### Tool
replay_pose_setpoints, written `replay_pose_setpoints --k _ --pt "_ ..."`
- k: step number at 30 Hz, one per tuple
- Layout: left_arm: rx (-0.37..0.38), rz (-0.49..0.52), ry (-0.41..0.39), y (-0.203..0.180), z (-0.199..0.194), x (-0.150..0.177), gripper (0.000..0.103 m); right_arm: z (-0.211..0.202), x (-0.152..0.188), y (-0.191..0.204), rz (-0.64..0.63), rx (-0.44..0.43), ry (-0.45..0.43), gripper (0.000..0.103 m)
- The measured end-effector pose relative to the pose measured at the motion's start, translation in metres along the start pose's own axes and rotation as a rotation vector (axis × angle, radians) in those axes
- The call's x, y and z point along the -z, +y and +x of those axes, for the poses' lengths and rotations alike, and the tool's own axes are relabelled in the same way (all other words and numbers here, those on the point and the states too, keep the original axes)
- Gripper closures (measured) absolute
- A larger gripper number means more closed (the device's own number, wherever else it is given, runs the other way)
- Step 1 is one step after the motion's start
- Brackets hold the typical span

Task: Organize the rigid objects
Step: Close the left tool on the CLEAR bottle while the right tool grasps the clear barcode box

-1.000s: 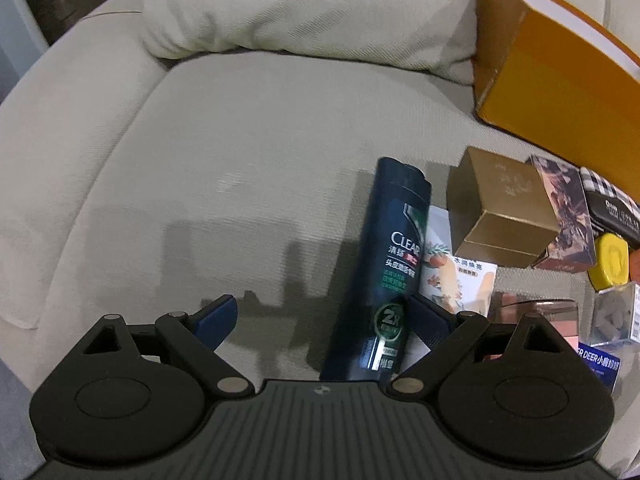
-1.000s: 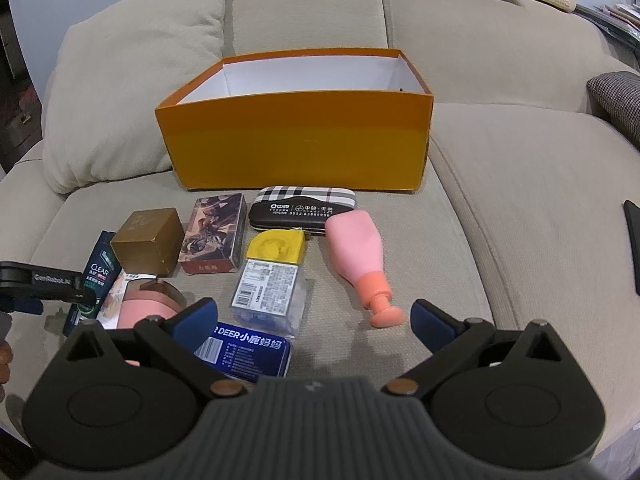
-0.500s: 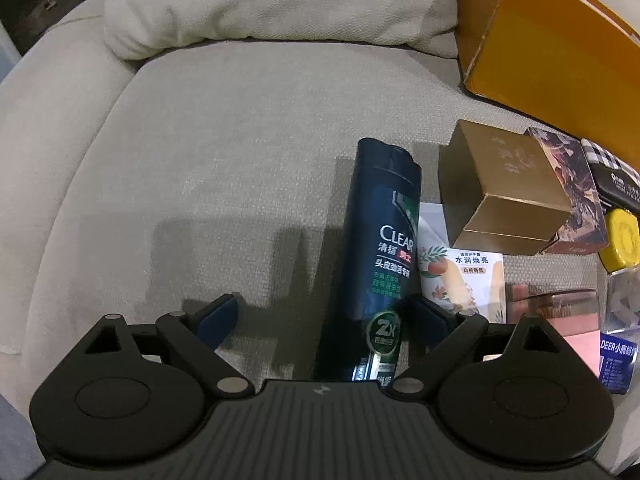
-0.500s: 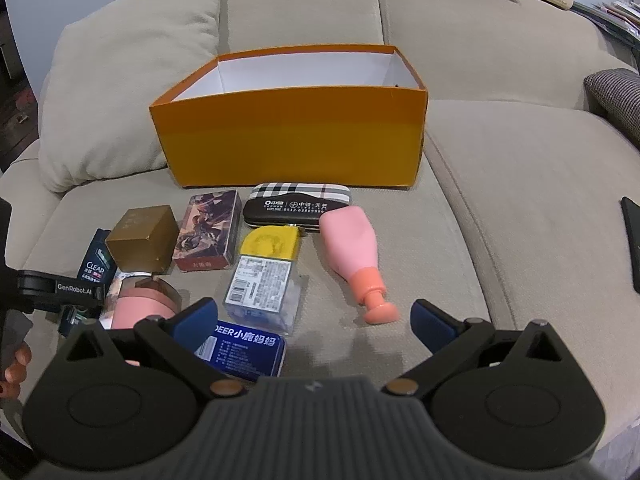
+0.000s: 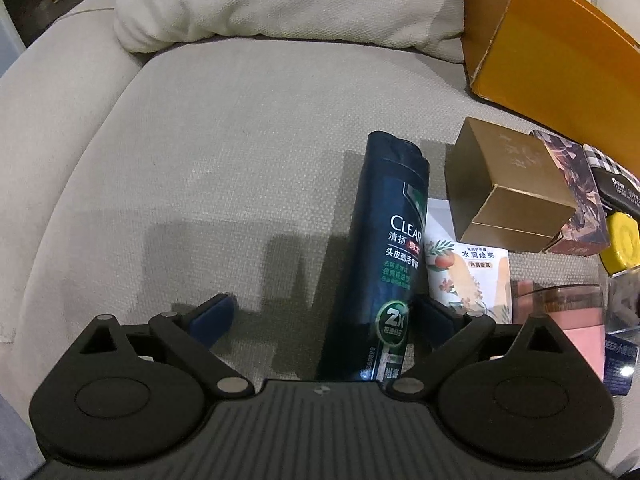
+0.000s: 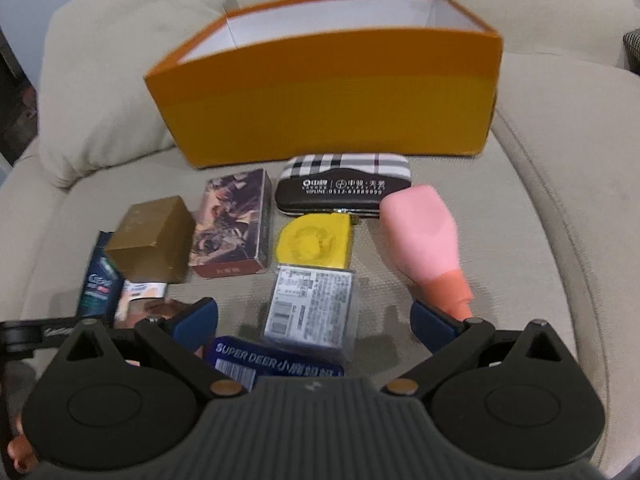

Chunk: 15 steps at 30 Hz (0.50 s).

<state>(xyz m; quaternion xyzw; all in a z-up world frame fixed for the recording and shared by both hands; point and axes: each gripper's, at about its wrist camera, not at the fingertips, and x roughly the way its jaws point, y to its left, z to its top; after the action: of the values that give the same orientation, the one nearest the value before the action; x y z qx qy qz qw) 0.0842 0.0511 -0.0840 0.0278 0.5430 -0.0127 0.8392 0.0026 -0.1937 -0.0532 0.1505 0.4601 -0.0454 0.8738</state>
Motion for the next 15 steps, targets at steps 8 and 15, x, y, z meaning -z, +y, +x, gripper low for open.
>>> replay_pose_setpoints --k 8,15 --pt "0.007 -0.008 -0.004 0.004 -0.001 0.001 0.000 0.017 -0.001 -0.003 0.057 0.024 0.056 0.019" --pt "0.032 0.015 -0.006 -0.002 -0.008 0.000 0.016 0.019 0.000 -0.005 0.038 0.050 0.063 0.037"
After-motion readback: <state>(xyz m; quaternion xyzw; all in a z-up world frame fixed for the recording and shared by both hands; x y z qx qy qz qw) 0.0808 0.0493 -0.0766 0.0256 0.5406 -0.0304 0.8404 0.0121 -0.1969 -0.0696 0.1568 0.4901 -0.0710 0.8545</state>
